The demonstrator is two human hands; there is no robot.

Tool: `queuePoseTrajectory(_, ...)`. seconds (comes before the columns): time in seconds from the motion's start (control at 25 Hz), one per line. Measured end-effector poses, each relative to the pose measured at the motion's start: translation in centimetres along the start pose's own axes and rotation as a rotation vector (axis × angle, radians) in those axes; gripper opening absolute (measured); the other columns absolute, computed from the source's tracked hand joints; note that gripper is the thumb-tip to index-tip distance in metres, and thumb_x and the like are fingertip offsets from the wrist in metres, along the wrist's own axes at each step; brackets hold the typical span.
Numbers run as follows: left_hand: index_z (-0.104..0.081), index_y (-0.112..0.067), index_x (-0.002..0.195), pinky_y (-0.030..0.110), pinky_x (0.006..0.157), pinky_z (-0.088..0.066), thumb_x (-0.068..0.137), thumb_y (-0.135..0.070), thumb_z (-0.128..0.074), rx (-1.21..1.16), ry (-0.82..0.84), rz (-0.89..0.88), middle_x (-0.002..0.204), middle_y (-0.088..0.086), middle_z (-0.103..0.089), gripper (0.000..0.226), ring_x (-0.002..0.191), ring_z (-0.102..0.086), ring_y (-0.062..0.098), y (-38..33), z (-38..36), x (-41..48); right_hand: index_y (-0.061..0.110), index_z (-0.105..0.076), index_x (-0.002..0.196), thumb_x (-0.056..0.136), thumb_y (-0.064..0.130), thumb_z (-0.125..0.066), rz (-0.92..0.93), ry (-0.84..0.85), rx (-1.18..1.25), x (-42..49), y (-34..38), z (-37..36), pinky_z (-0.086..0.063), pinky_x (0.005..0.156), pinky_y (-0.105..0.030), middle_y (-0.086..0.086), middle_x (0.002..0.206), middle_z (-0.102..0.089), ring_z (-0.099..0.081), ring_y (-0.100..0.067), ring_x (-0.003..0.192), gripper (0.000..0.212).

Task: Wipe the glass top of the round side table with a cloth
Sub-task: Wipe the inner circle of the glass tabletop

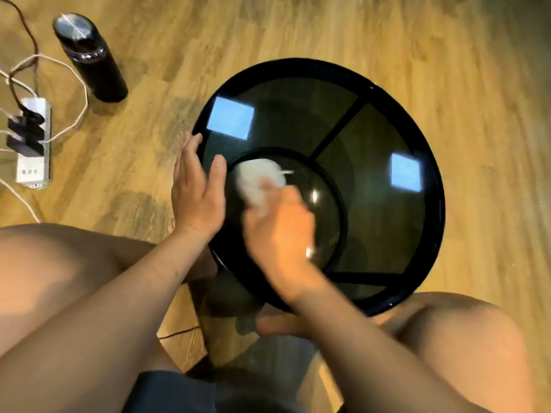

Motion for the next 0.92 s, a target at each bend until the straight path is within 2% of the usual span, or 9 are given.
queuePoseTrajectory(0.08, -0.031, -0.020, 0.149, 0.025, 0.110, -0.024, 0.094, -0.046, -0.034, -0.078, 0.012, 0.039, 0.160, 0.000, -0.030, 0.060, 0.142, -0.029, 0.010, 0.4, 0.0, 0.1, 0.032, -0.055, 0.123, 0.080, 0.033, -0.058, 0.237, 0.110, 0.124, -1.3, 5.8, -1.4, -0.045, 0.057, -0.028, -0.001, 0.098, -0.063, -0.066, -0.027, 0.072, 0.043)
queuePoseTrajectory(0.16, -0.029, -0.023, 0.149, 0.024, 0.109, -0.022, 0.094, -0.047, -0.032, -0.059, 0.034, 0.050, 0.162, -0.002, -0.025, 0.060, 0.145, -0.027, 0.012, 0.7, -0.2, 0.1, 0.036, -0.053, 0.126, 0.084, 0.036, -0.055, 0.321, 0.067, 0.103, -0.2, 2.4, 0.4, -0.051, 0.058, -0.035, 0.000, 0.101, -0.062, -0.066, -0.027, 0.077, 0.041)
queuePoseTrajectory(0.28, -0.024, -0.026, 0.151, 0.027, 0.113, -0.019, 0.094, -0.053, -0.030, -0.016, 0.056, 0.017, 0.164, -0.003, -0.020, 0.064, 0.148, -0.020, 0.014, 0.7, -0.6, 0.0, 0.035, -0.050, 0.124, 0.090, 0.033, -0.050, -0.049, 0.001, -0.181, 3.4, -14.8, 5.2, -0.050, 0.073, -0.042, -0.008, 0.111, -0.060, -0.063, -0.038, 0.093, 0.034)
queuePoseTrajectory(0.4, -0.024, -0.026, 0.152, 0.030, 0.114, -0.020, 0.094, -0.056, -0.028, 0.021, 0.048, 0.001, 0.164, -0.002, -0.020, 0.065, 0.148, -0.021, 0.015, 0.6, -0.6, 0.0, 0.018, -0.053, 0.121, 0.091, 0.023, -0.048, -0.500, -0.036, -0.198, 6.0, -28.4, 10.4, -0.050, 0.085, -0.047, -0.023, 0.115, -0.064, -0.060, -0.047, 0.104, 0.031)
queuePoseTrajectory(0.52, -0.024, -0.026, 0.152, 0.020, 0.110, -0.017, 0.093, -0.057, -0.028, 0.016, 0.031, -0.005, 0.163, -0.003, -0.023, 0.067, 0.140, -0.020, 0.001, 0.7, -0.5, 0.1, 0.010, -0.053, 0.123, 0.090, 0.023, -0.050, -0.447, -0.114, -0.200, 8.1, -22.1, 8.7, -0.048, 0.087, -0.050, -0.030, 0.114, -0.063, -0.059, -0.051, 0.105, 0.036)
queuePoseTrajectory(0.64, -0.022, -0.023, 0.152, 0.024, 0.110, -0.023, 0.092, -0.058, -0.029, -0.006, 0.026, -0.018, 0.160, -0.001, -0.030, 0.070, 0.138, -0.027, 0.003, 0.7, -0.4, 0.2, 0.024, -0.060, 0.118, 0.089, 0.042, -0.052, -0.032, -0.063, -0.087, 7.9, -4.4, 1.9, -0.049, 0.076, -0.042, -0.016, 0.106, -0.065, -0.065, -0.041, 0.093, 0.035)
queuePoseTrajectory(0.76, -0.024, -0.023, 0.151, 0.009, 0.096, -0.032, 0.091, -0.061, -0.031, -0.055, 0.007, -0.015, 0.152, 0.000, -0.040, 0.071, 0.130, -0.045, 0.014, 0.5, 0.0, 0.1, 0.036, -0.060, 0.114, 0.087, 0.046, -0.048, 0.378, 0.176, 0.063, 6.0, 8.3, -2.9, -0.050, 0.068, -0.034, -0.001, 0.099, -0.063, -0.068, -0.029, 0.084, 0.032)
queuePoseTrajectory(0.84, -0.021, -0.027, 0.151, 0.014, 0.099, -0.031, 0.091, -0.060, -0.032, -0.071, 0.013, 0.007, 0.155, 0.001, -0.037, 0.070, 0.135, -0.042, 0.016, 0.7, -0.1, -0.1, 0.040, -0.055, 0.115, 0.087, 0.046, -0.048, 0.430, 0.194, -0.010, 8.8, 6.0, -2.0, -0.053, 0.068, -0.037, -0.001, 0.099, -0.062, -0.067, -0.030, 0.084, 0.029)
queuePoseTrajectory(0.92, -0.019, -0.034, 0.149, 0.026, 0.105, -0.028, 0.092, -0.059, -0.033, -0.065, 0.024, 0.034, 0.159, 0.002, -0.032, 0.064, 0.142, -0.035, 0.020, 1.1, -0.3, 0.0, 0.033, -0.055, 0.117, 0.086, 0.047, -0.049, 0.231, 0.070, -0.181, 13.9, -4.4, 1.3, -0.056, 0.074, -0.043, -0.007, 0.105, -0.066, -0.067, -0.036, 0.092, 0.035)
Point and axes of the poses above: each hand's wrist, its own x-axis towards the middle knuckle, its own z-axis out of the back of the hand, y = z × x, the point moved 10 cm from there along x, towards the middle knuckle
